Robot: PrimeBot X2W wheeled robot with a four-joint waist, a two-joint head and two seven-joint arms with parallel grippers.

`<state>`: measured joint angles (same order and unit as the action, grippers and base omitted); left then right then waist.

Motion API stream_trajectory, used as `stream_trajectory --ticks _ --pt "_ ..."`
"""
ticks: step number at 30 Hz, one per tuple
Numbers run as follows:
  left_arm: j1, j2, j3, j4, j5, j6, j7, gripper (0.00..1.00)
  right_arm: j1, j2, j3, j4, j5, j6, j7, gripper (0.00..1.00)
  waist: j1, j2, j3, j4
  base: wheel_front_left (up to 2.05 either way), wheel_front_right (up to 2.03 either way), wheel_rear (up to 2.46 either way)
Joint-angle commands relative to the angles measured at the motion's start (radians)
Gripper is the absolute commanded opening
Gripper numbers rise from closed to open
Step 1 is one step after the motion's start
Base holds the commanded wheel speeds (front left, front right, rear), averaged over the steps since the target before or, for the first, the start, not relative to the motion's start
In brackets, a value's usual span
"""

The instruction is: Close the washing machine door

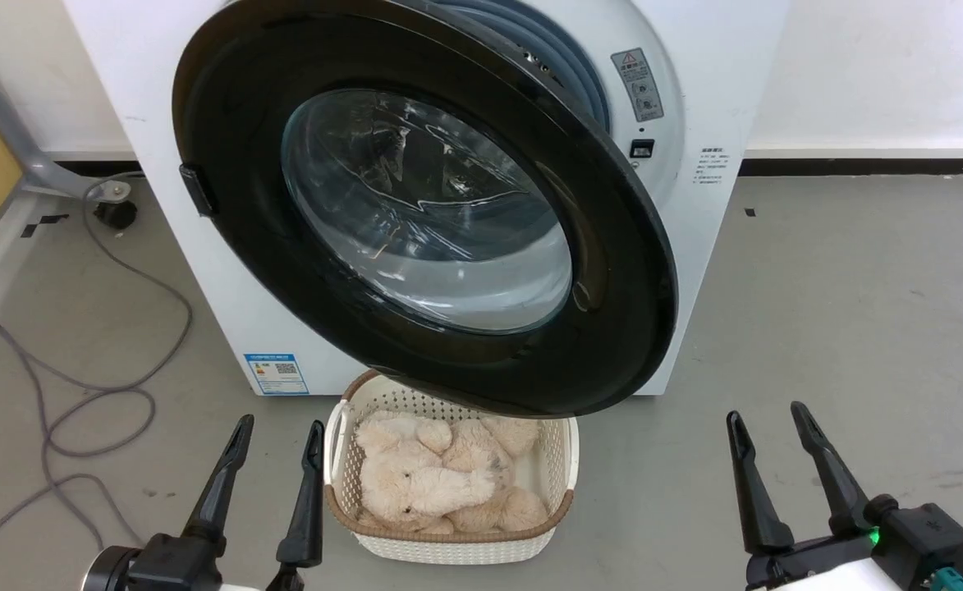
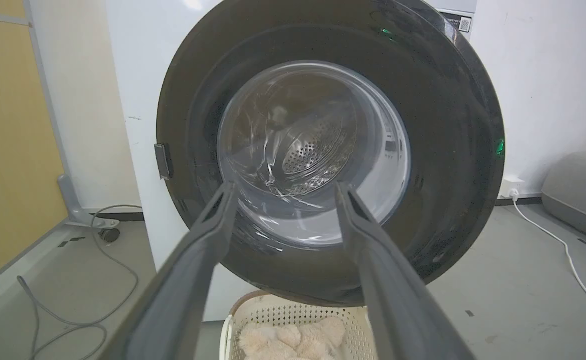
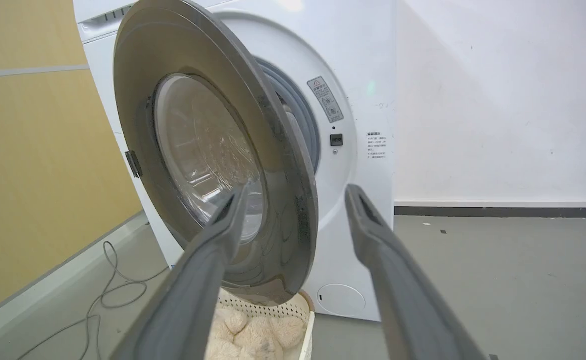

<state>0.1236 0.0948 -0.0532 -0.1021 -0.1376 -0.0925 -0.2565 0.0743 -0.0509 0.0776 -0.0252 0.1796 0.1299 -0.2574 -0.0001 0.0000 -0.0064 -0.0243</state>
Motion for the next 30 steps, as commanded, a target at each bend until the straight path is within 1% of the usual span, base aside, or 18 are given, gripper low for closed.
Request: stream_trajectory --ticks 1,5,6,7,10,14,15,17,22,23,26,29,30 --pt "0.001 -0.009 0.003 0.004 0.012 -0.009 -0.005 1.00 0.013 0.001 0.004 0.005 -0.003 0.001 -0.004 1.00 0.0001 0.0000 0.002 0.004 0.00 0.00 0.00" --pt "-0.009 -0.018 0.007 0.008 0.019 -0.019 -0.005 1.00 0.009 -0.002 0.013 0.008 -0.007 0.001 -0.004 1.00 0.0001 0.0000 0.004 0.013 0.00 0.00 0.00" --pt "-0.011 -0.020 0.008 0.009 0.021 -0.021 -0.005 1.00 0.007 -0.005 0.021 0.008 -0.003 0.001 -0.004 0.78 0.0001 0.0000 0.005 0.016 0.00 0.00 0.00" --pt "-0.013 -0.021 0.007 0.010 0.023 -0.023 -0.005 1.00 0.003 -0.010 0.026 0.006 0.001 0.001 -0.004 0.00 0.0001 0.0000 0.006 0.019 0.00 0.00 0.00" --pt "-0.019 -0.025 0.003 0.012 0.028 -0.027 -0.005 1.00 -0.016 -0.033 0.048 -0.005 0.014 0.001 -0.004 0.00 0.0001 0.0000 0.014 0.034 0.00 0.00 0.00" --pt "-0.032 -0.030 -0.005 0.006 0.032 -0.031 -0.005 1.00 -0.068 -0.094 0.113 -0.010 0.027 0.001 -0.004 0.00 0.0001 0.0000 0.045 0.062 0.00 0.00 0.00" --pt "-0.032 -0.030 -0.005 0.006 0.032 -0.031 -0.005 1.00 -0.068 -0.094 0.113 -0.010 0.027 0.001 -0.004 0.00 0.0001 0.0000 0.045 0.062 0.00 0.00 0.00" --pt "-0.045 -0.032 -0.010 0.005 0.032 -0.032 -0.005 1.00 -0.108 -0.132 0.150 -0.001 0.037 0.001 -0.004 0.00 0.0001 0.0000 0.067 0.079 0.00 0.00 0.00" --pt "-0.083 -0.036 -0.023 0.004 0.035 -0.035 -0.005 1.00 -0.235 -0.239 0.246 0.062 0.089 0.001 0.003 0.00 0.0001 0.0000 0.129 0.123 0.00 0.00 0.00" --pt "-0.096 -0.037 -0.028 0.003 0.035 -0.036 -0.005 1.00 -0.293 -0.275 0.269 0.089 0.123 0.001 0.016 0.00 0.0001 0.0000 0.153 0.136 0.00 0.00 0.00" --pt "-0.116 -0.039 -0.033 0.003 0.036 -0.036 -0.005 1.00 -0.376 -0.323 0.283 0.130 0.171 0.001 0.036 0.00 0.0001 0.0000 0.186 0.153 0.00 0.00 0.00" --pt "-0.134 -0.040 -0.038 0.001 0.036 -0.037 -0.005 1.00 -0.446 -0.358 0.282 0.174 0.224 0.001 0.066 0.00 0.0001 0.0000 0.216 0.166 0.00 0.00 0.00" --pt "-0.134 -0.040 -0.038 0.001 0.036 -0.037 -0.005 1.00 -0.446 -0.358 0.282 0.174 0.224 0.001 0.066 0.00 0.0001 0.0000 0.216 0.166 0.00 0.00 0.00"
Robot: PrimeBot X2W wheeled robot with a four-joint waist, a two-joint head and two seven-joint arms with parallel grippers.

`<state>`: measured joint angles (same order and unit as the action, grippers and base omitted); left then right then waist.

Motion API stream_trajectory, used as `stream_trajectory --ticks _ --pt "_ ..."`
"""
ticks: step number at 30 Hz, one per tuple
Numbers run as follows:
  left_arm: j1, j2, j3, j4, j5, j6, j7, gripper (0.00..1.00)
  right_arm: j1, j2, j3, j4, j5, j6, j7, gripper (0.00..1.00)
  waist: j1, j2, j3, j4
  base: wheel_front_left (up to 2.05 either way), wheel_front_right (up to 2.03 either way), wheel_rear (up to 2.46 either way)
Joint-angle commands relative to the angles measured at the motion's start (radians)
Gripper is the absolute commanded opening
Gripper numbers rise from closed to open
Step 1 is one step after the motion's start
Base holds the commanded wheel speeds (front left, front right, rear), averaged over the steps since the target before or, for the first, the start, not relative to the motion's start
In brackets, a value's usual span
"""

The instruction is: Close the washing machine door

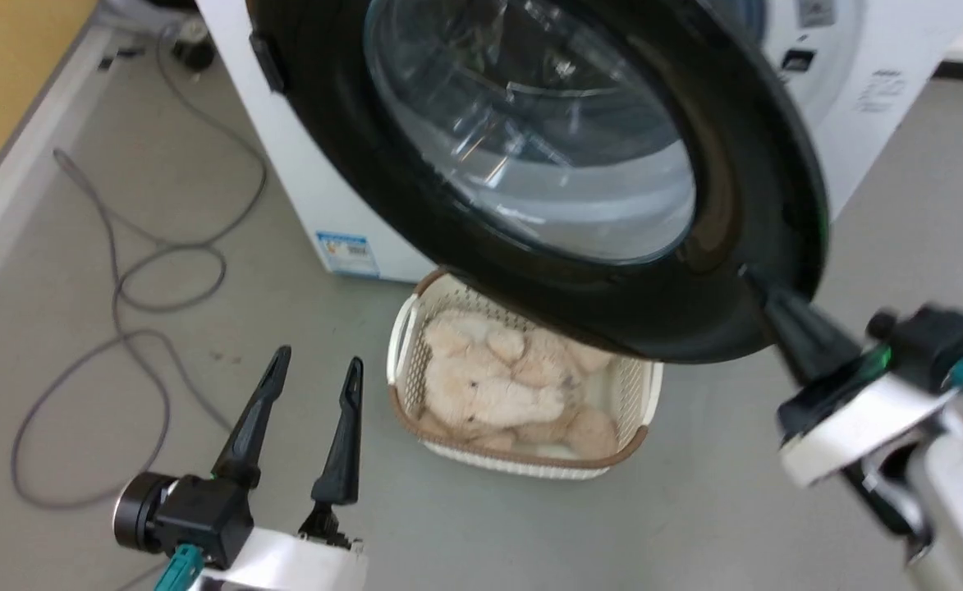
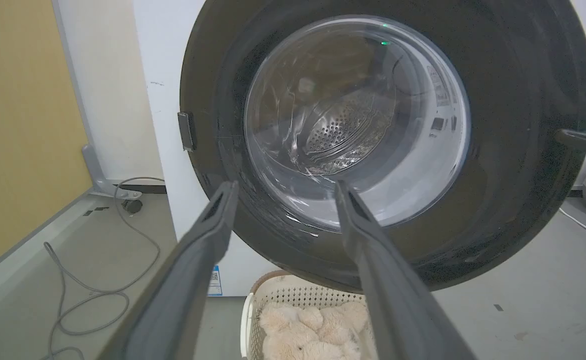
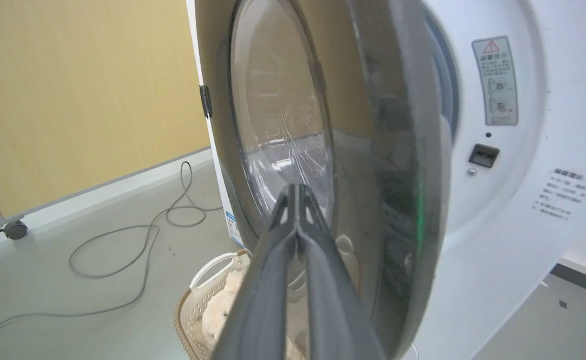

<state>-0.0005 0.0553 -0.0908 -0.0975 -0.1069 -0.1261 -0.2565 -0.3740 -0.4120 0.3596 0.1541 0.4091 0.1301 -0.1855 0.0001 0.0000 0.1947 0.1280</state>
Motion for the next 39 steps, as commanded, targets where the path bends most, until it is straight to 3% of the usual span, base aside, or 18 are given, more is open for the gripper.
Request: stream_trajectory --ticks 1,17,30,39 --pt "-0.018 -0.001 -0.003 -0.004 0.005 -0.003 -0.005 1.00 -0.020 -0.010 -0.002 0.007 0.006 0.001 0.003 0.00 -0.0001 0.0000 0.027 0.018 0.00 0.00 0.00" --pt "-0.111 -0.005 -0.031 -0.015 -0.005 -0.004 -0.005 1.00 -0.303 -0.121 -0.069 0.195 0.131 0.001 0.090 0.00 -0.0001 0.0000 0.177 0.072 0.00 0.00 0.00" --pt "-0.151 -0.005 -0.039 -0.018 -0.022 0.000 -0.005 1.00 -0.506 -0.138 -0.113 0.354 0.147 0.001 0.139 0.00 -0.0001 0.0000 0.245 0.087 0.00 0.00 0.00" --pt "-0.163 -0.005 -0.043 -0.013 -0.026 0.007 -0.005 1.00 -0.575 -0.118 -0.138 0.430 0.146 0.001 0.116 0.00 -0.0001 0.0000 0.258 0.088 0.00 0.00 0.00"
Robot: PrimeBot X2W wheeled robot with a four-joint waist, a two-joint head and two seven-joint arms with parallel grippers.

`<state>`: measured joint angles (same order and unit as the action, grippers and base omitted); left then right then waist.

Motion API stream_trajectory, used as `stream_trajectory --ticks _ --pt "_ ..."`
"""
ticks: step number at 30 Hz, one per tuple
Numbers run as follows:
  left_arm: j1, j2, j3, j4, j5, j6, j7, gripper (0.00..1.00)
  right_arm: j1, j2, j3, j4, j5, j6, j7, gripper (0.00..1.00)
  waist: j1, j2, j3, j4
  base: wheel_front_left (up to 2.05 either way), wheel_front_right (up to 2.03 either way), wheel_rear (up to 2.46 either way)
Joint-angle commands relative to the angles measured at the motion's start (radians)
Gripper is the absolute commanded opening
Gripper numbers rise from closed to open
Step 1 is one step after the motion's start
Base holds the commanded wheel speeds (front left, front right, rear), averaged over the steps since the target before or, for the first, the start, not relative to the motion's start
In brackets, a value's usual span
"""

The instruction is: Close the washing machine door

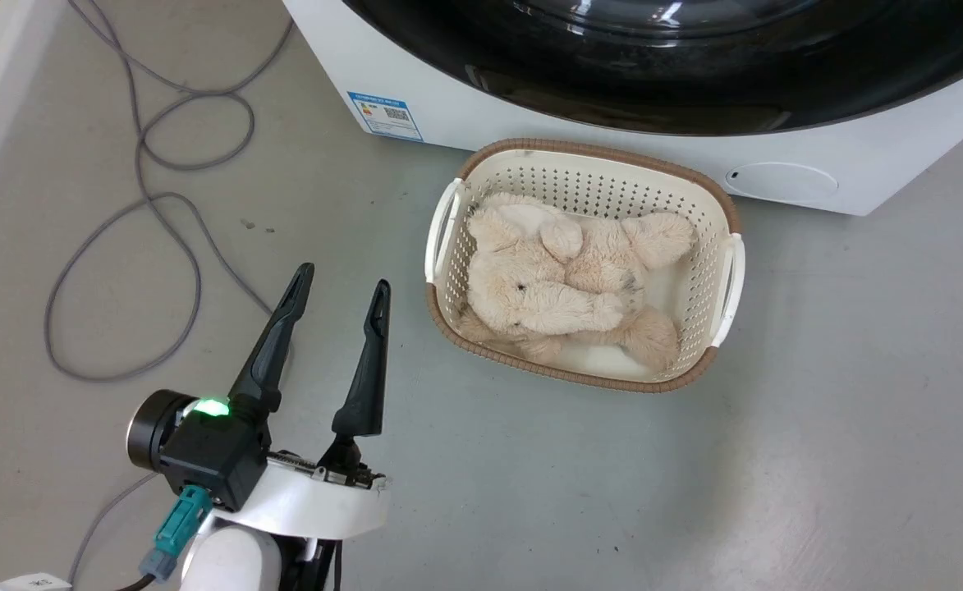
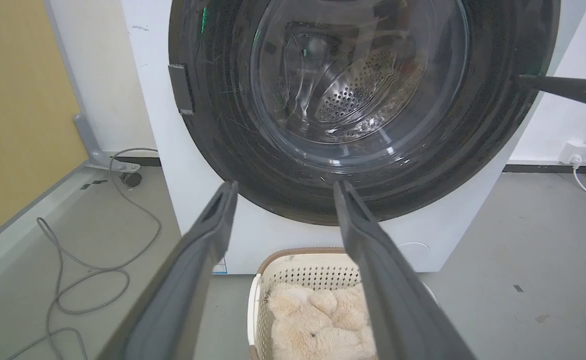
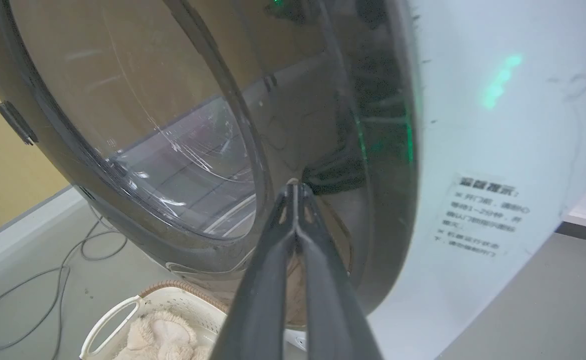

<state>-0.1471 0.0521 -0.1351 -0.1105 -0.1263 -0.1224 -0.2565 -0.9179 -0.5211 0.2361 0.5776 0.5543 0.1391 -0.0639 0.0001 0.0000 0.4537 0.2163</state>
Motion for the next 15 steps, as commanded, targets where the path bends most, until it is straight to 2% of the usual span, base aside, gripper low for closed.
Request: stream_trajectory --ticks 1,8,15 --pt "-0.017 -0.002 0.002 0.002 -0.007 0.004 -0.005 1.00 -0.033 -0.007 -0.016 0.012 -0.004 -0.008 -0.014 0.00 -0.0001 0.0000 -0.002 -0.002 0.00 0.00 0.00" --pt "-0.004 -0.002 0.015 0.016 -0.008 0.007 -0.005 1.00 0.003 0.021 0.000 0.040 -0.023 -0.008 -0.077 0.00 -0.0001 0.0000 -0.059 -0.023 0.00 0.00 0.00" --pt "0.045 -0.002 0.037 0.037 -0.008 0.006 -0.005 1.00 0.162 0.053 0.046 0.006 -0.025 -0.008 -0.145 0.00 -0.0001 0.0000 -0.202 -0.079 0.00 0.00 0.00"
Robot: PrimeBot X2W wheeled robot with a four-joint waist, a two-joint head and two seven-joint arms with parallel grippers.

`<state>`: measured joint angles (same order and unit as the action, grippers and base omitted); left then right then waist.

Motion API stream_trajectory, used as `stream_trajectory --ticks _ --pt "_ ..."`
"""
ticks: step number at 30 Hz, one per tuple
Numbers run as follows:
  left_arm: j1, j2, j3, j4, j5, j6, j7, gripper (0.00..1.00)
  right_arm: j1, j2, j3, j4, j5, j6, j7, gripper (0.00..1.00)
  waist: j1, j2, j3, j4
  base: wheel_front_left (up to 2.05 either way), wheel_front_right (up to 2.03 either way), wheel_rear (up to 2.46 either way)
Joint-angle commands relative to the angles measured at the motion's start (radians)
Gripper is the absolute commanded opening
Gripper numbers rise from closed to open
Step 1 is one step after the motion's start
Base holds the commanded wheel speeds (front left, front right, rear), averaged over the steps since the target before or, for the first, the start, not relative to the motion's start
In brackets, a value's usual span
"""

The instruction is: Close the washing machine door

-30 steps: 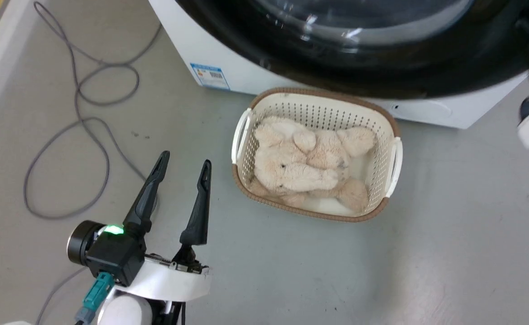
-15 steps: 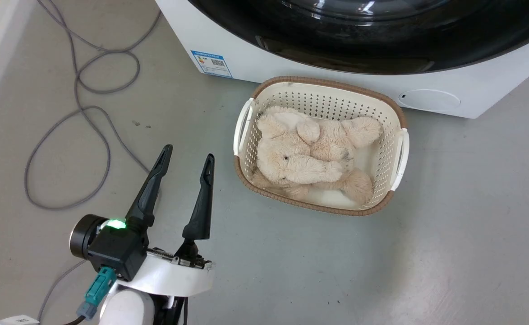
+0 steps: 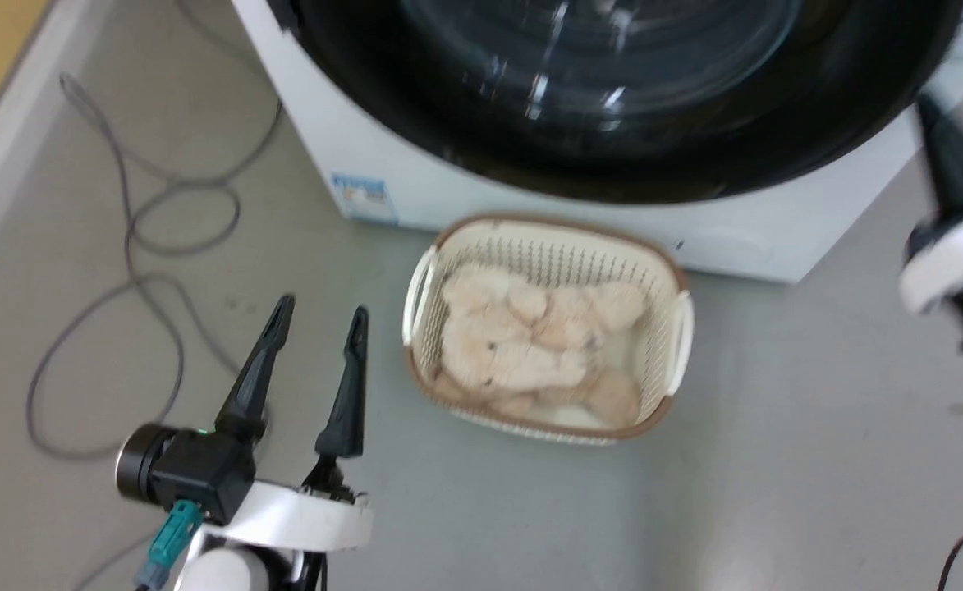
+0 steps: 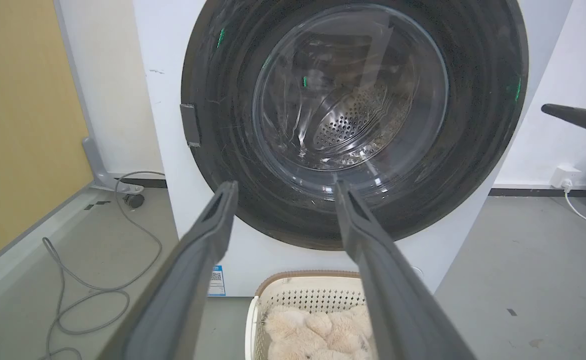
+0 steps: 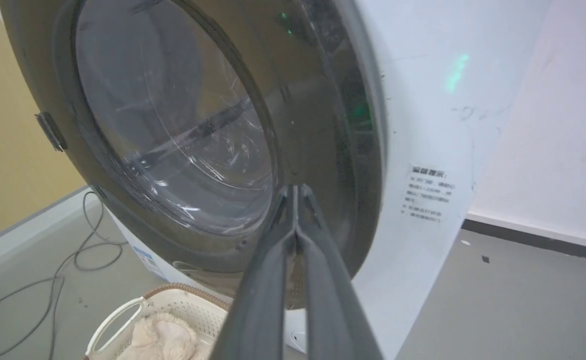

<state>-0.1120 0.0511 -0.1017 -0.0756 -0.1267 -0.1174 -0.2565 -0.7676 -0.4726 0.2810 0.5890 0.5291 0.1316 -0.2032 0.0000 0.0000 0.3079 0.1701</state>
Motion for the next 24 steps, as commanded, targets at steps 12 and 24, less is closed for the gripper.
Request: stream_trajectory --ticks 12,24 --pt "0.129 -0.001 0.049 0.033 0.003 0.010 -0.005 1.00 0.395 0.107 -0.105 -0.246 -0.094 -0.001 -0.055 0.00 0.0000 0.0000 -0.260 -0.143 0.00 0.00 0.00" --pt "0.191 -0.001 0.073 0.091 -0.019 0.017 -0.005 1.00 0.744 0.338 -0.260 -0.527 -0.260 -0.001 -0.058 0.00 0.0000 0.0000 -0.319 -0.191 0.00 0.00 0.00"
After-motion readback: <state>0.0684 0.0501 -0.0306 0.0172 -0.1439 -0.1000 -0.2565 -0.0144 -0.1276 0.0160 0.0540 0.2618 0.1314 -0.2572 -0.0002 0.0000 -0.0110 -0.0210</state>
